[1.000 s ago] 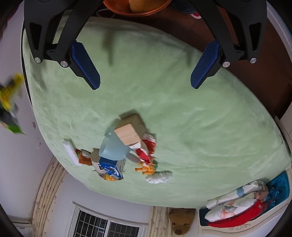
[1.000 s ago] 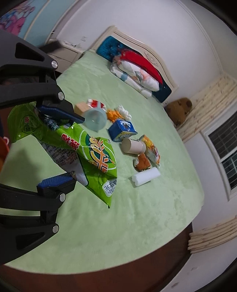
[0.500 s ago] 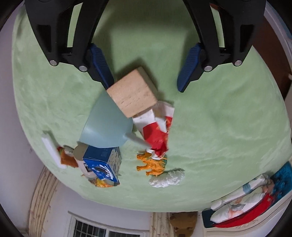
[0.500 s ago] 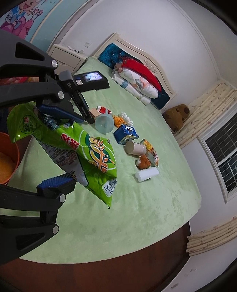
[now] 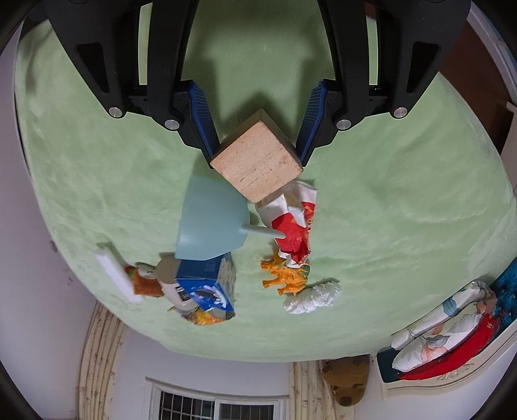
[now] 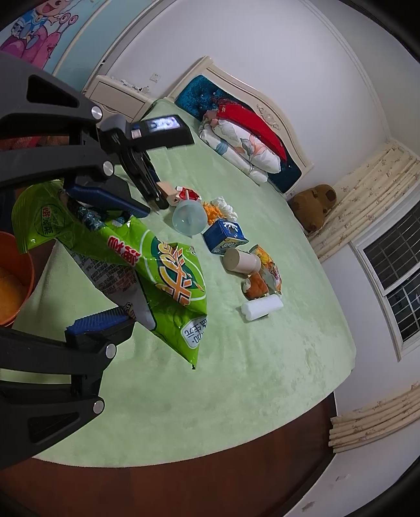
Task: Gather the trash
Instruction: 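Carry the bag and block to the orange bucket and open both grippers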
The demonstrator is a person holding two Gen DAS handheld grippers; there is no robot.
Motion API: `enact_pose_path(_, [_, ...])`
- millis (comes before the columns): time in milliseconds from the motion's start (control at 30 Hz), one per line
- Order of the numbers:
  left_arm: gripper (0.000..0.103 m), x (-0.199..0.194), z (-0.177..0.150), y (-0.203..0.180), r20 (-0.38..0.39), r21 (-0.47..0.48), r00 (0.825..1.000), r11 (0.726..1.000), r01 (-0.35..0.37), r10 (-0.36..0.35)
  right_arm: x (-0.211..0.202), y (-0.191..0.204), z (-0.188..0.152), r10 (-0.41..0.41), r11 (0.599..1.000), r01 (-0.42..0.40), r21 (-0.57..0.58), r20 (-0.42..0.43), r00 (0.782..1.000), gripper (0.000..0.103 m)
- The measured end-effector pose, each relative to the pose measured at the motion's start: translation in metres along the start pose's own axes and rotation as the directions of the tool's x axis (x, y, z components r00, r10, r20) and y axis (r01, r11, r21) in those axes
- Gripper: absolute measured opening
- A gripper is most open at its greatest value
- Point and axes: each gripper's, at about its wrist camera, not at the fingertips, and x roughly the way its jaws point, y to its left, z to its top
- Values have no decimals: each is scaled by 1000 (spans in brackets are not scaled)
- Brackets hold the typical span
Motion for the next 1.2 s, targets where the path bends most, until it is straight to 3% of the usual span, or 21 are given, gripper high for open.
enact_pose_path(300, [48,-79,-30,7,61,23,995,997,74,-75,-5,14,-16,-8,998,6,-67,-28,1000,54])
enact_pose_path(467, [48,-124,-63,1,70,103,991,989,110,-117,-8,28,-36,-21,990,10,-144,-71,997,54])
enact_pose_path(633, [48,-135,-112,-5,-40,145,984,973,180,-176,2,45,-75,-59,966,14,-258,-168,984,54])
enact_pose_path(700, [48,-126,-140,-8,-122,145,972,965,218,-201,9,48,-92,-75,958,13,-287,-206,976,54])
enact_pose_path(833, [48,-100,-188,-13,-242,122,948,963,239,-205,34,45,-138,-113,948,0,-318,-335,935,54])
enact_pose_path(933, [48,-76,-223,-13,-342,78,917,967,243,-203,53,37,-169,-138,948,0,-318,-413,900,54])
enact_pose_path(1033, [48,-48,-257,-16,-443,46,876,971,234,-190,74,25,-200,-176,948,15,-318,-483,858,54])
enact_pose_path(1200, [48,-21,-288,-20,-537,14,823,973,229,-186,104,3,-245,-239,943,44,-330,-579,779,54])
